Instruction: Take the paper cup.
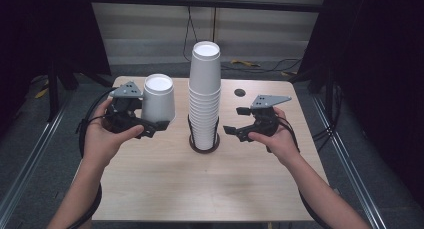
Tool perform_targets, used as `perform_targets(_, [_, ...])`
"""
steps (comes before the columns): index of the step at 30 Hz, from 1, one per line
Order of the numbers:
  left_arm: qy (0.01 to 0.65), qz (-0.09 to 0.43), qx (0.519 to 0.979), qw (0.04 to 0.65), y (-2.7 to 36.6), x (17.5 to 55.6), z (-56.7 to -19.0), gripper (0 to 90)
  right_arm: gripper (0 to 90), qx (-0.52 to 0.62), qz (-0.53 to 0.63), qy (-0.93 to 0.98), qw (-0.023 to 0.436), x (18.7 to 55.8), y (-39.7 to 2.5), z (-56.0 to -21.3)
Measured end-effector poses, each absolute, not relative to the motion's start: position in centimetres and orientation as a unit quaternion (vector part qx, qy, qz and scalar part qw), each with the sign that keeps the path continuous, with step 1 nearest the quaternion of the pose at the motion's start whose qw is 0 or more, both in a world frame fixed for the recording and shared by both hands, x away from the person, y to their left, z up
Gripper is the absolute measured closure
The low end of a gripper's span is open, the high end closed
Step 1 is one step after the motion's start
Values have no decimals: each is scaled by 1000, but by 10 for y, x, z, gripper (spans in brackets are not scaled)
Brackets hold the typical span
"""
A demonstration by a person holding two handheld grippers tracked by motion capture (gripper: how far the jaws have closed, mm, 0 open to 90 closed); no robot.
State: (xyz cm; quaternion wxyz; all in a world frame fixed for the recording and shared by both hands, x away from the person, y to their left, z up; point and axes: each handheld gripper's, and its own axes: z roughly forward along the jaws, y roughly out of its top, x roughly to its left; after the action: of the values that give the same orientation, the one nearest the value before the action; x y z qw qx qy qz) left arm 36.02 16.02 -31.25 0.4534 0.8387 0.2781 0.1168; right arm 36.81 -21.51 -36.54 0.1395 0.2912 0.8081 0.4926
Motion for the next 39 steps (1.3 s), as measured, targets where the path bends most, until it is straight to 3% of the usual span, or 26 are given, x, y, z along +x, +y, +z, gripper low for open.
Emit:
perform_targets(12, [258,99,860,428,153,347,-330,136,138,292,502,804,127,364,-222,-372])
perform_targets(28, [212,94,914,332,125,334,-350,143,137,223,511,825,85,355,-222,-378])
perform_targets(39, [192,76,932,298,112,329,-359,151,135,186,515,835,59,351,-222,-386])
